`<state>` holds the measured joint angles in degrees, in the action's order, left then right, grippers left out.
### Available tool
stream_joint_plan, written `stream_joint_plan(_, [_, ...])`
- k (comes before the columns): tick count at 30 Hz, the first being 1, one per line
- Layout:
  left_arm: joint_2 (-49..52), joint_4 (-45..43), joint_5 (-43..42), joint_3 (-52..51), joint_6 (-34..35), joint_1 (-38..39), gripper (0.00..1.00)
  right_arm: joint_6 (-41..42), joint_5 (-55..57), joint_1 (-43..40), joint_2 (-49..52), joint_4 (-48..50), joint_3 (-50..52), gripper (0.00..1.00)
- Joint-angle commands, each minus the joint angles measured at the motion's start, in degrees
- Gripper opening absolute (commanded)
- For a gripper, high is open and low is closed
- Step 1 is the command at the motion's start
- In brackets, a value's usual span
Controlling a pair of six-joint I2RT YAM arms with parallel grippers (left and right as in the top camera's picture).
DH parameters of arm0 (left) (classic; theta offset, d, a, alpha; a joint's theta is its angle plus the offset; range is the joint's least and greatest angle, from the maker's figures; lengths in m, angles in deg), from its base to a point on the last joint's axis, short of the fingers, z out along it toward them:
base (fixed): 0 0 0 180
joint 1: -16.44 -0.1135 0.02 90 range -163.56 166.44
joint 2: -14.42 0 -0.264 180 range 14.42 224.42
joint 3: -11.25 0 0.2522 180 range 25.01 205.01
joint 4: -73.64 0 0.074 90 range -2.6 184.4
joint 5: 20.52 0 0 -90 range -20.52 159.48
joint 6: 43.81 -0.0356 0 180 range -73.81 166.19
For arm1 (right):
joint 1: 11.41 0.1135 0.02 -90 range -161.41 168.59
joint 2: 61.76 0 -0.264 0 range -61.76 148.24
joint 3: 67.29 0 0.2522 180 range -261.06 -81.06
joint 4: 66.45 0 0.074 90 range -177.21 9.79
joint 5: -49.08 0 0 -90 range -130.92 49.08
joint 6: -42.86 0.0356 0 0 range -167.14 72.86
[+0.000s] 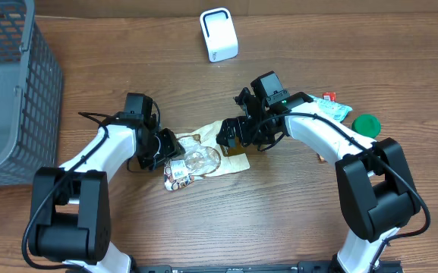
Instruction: Scan the item barcode
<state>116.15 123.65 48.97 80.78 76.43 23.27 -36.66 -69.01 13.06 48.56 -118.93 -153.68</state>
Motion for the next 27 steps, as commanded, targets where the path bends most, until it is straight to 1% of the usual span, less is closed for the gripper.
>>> stream_joint_plan(1, [3.67, 2.84, -0.24, 0.55, -4.59, -0.52, 0.43, -0.02, -0.04, -0.2, 0.44, -0.35, 0.2, 1.0])
stream_joint_plan(4, [3.56, 6.14, -0.55, 3.69, -6.75, -1.03, 0.34, -0.07, -0.96, -0.85, 0.35, -2.03, -0.09, 1.0])
stream_joint_plan(6, [3.56, 8.57, -0.55, 5.62, -8.11, -1.18, 0.25, -0.04, -2.05, -1.62, 0.26, -3.56, -1.05, 1.0])
stream_joint_plan(9, [3.56, 11.74, -0.57, 8.0, -9.55, -1.25, 0.22, -0.04, -4.46, -3.19, 0.26, -5.53, -2.23, 1.0])
stream_joint_plan(13, [3.56, 14.4, -1.11, 10.32, -9.94, -1.38, 0.21, 0.15, -10.01, -5.9, 0.28, -8.46, -1.92, 1.0])
stream_joint_plan(15, [3.56, 14.56, -2.43, 10.95, -9.94, -1.64, 0.22, 1.4, -10.82, -6.54, 0.28, -9.73, -0.94, 1.0])
stream_joint_plan(18, [3.56, 14.25, -4.76, 11.19, -9.94, -1.79, 0.24, 2.34, -10.82, -6.51, 0.28, -8.41, 1.53, 1.0])
stream_joint_plan(22, [3.56, 14.12, -6.47, 11.19, -9.9, -1.79, 0.25, 7.85, -10.51, -4.83, 0.28, -2.12, 6.58, 1.0])
stream_joint_plan(27, [3.56, 14.78, -6.51, 11.15, -9.94, -1.79, 0.28, 15.3, -10.6, -1.62, 0.28, 11.3, 13.64, 1.0])
